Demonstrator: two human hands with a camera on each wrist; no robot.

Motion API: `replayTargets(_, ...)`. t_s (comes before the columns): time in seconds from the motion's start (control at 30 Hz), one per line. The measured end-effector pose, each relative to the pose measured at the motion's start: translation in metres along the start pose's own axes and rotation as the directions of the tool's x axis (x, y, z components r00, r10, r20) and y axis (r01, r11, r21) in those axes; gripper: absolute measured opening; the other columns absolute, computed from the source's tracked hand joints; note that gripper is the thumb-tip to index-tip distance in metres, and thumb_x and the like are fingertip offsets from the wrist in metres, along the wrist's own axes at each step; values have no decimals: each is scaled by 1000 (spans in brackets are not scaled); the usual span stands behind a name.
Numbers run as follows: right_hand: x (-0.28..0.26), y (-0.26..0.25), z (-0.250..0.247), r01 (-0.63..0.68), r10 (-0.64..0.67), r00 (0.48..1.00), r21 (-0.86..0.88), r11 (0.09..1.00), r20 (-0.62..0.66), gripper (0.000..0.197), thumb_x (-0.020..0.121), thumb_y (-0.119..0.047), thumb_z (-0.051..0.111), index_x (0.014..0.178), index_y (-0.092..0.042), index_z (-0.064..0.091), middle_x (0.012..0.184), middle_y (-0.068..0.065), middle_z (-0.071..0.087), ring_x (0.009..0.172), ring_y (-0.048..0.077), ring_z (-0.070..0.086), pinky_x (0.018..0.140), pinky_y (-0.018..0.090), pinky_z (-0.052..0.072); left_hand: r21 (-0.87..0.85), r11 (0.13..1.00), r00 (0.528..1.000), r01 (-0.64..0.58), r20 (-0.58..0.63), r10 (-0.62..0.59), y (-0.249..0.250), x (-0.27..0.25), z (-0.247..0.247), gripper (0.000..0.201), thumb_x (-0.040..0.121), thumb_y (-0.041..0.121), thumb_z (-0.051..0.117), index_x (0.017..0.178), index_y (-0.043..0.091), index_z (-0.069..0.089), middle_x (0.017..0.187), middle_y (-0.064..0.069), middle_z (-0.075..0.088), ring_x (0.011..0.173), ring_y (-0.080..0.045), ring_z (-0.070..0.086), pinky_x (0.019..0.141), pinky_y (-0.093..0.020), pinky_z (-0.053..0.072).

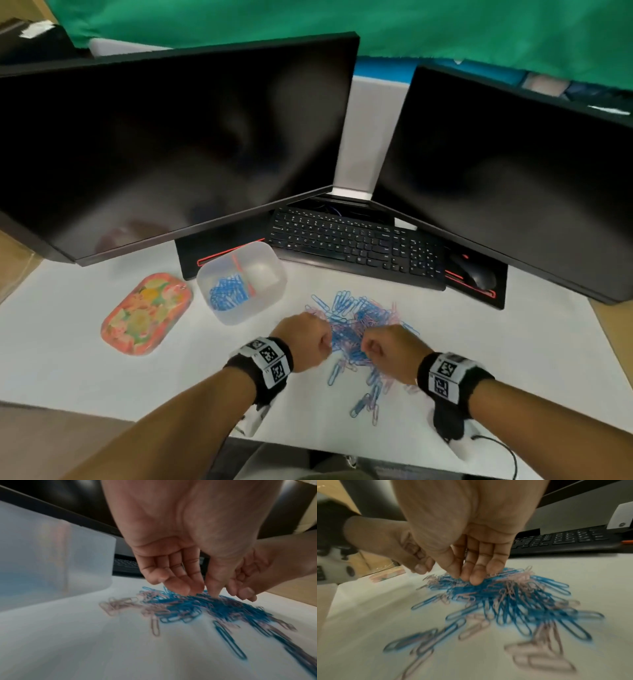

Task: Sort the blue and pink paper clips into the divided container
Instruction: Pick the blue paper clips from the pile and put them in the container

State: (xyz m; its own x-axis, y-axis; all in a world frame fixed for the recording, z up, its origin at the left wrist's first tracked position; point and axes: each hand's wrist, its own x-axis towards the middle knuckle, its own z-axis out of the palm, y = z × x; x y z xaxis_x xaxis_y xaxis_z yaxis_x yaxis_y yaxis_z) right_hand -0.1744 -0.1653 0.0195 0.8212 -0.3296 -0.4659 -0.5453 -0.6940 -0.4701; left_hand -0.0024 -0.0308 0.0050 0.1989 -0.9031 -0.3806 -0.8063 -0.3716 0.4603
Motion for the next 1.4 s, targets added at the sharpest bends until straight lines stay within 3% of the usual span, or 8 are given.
replayTargets(0.1, -14, 10, 20, 40, -42, 999, -97, 994, -17, 19, 89, -20, 44, 91, -24, 62, 89, -8, 62, 77, 10, 52, 68, 22, 36, 103, 994, 999, -18, 52, 13, 13, 1, 19, 26, 84, 45, 59, 91, 21, 63, 96, 0, 65, 90, -22, 60, 79, -33, 50)
replayTargets(0.27, -36, 23, 43, 183, -186, 983, -173, 968, 0, 21, 90, -28, 45, 102, -23, 62, 104, -5, 61, 92, 16, 58, 78, 28, 48, 241, 970, 995, -26, 103, 1, 26, 1, 36, 25, 88, 32, 58, 96, 9, 61, 103, -13, 64, 95, -33, 61, 77, -36, 48)
replayTargets(0.53, -28, 11, 75, 437, -436, 895, -382, 815, 93, 9, 70, -23, 65, 78, -27, 66, 73, -8, 58, 61, 13, 58, 51, 21, 49, 179, 984, 995, 28, 90, -44, 24, -2, 40, 9, 82, 12, 51, 83, 9, 60, 96, -14, 63, 88, -33, 62, 68, -31, 43)
replayTargets(0.77, -10, 1, 64, 385, -360, 923, -319, 866, 138, 24, 80, 0, 55, 103, -3, 61, 96, 18, 59, 86, 36, 57, 70, 37, 47, -20, 997, 997, 72, 19, -72, 7, -4, 35, 6, 75, 11, 52, 75, 17, 52, 85, -7, 61, 81, -27, 57, 65, -25, 40)
replayTargets(0.93, -5, -6, 58, 350, -318, 936, -311, 884, 150, 32, 83, 2, 51, 115, -2, 52, 108, 18, 55, 96, 34, 53, 77, 38, 44, -234, 970, 987, 72, -126, -104, -12, -7, 30, 33, 79, 1, 49, 106, 17, 60, 87, -5, 67, 78, -20, 60, 74, -24, 49)
replayTargets(1.1, 0, -3, 55, 351, -341, 936, -272, 896, 87, 23, 87, -1, 47, 105, -5, 59, 105, 13, 56, 95, 28, 53, 78, 35, 44, -442, 889, 958, 117, -184, -218, -27, -4, 26, 41, 78, -4, 52, 110, 22, 60, 85, -4, 64, 64, -11, 54, 62, -11, 42)
replayTargets(1.23, 3, -3, 46, 276, -288, 955, -147, 950, -65, 20, 92, -14, 45, 98, -11, 63, 102, 4, 59, 93, 18, 53, 80, 29, 45, -546, 820, 936, 173, -167, -309, -29, 1, 27, 27, 84, 8, 60, 89, 34, 55, 74, -6, 67, 61, -11, 58, 60, -19, 43)
replayTargets(1.4, 10, 0, 34, 153, -106, 970, 212, 965, -217, 17, 87, -17, 58, 86, -13, 75, 86, 1, 70, 77, 14, 63, 74, 23, 52, -668, 706, 929, 236, -59, -366, -24, 5, 28, 24, 82, 4, 53, 84, 27, 58, 74, -9, 62, 65, -22, 59, 62, -26, 46)
